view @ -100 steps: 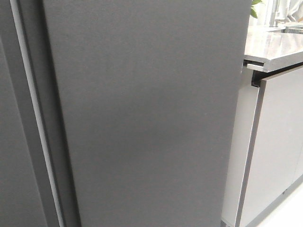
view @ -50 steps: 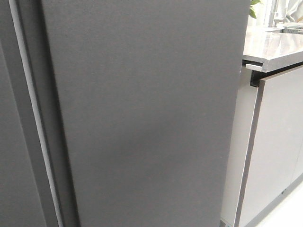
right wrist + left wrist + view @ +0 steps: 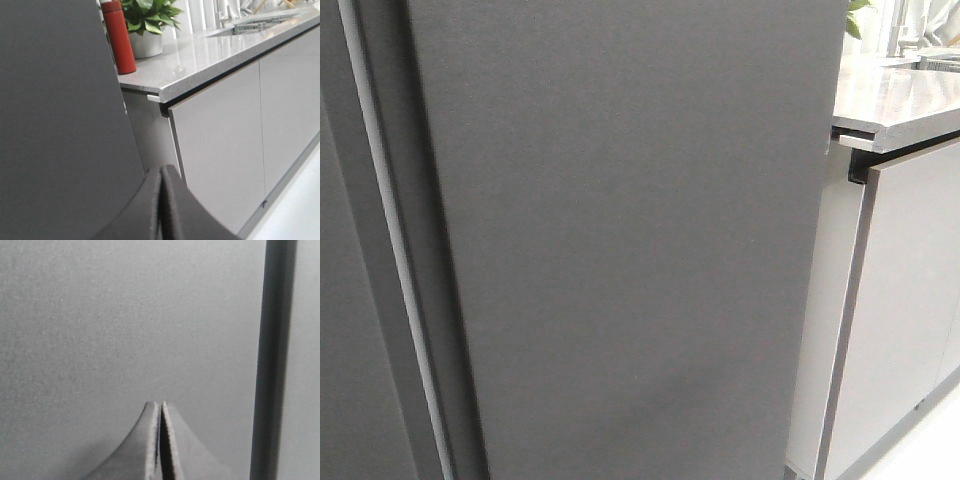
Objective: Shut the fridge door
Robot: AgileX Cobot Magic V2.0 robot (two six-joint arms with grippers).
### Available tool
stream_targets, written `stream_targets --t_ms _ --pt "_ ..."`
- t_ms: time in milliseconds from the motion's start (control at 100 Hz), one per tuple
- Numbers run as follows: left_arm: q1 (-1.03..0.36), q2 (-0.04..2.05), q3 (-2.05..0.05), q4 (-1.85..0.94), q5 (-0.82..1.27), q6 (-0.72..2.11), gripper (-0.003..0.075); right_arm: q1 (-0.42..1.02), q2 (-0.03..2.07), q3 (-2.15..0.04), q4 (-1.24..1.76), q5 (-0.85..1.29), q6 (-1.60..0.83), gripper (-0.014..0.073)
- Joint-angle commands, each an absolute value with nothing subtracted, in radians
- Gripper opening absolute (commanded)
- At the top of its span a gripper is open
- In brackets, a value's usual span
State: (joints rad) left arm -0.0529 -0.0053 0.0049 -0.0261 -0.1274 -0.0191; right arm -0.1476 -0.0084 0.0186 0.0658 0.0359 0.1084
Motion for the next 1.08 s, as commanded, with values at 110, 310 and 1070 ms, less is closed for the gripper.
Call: stream_targets --t_ms 110,310,1070 --pt "-0.048 -0.016 0.040 -0.030 -0.200 -0.023 -0.0020 -0.154 -0.029 0.037 0.070 -0.015 0.106 -0.0045" --pt "-0.048 -0.016 0.040 -0.030 -0.200 -0.023 -0.0020 -0.154 -0.029 0.037 0.070 -0.017 0.106 -0.0044" --pt "-0.048 -0.016 0.040 -0.030 -0.200 -0.023 -0.0020 -0.154 -0.029 0.037 0.070 -0.017 0.106 -0.0044"
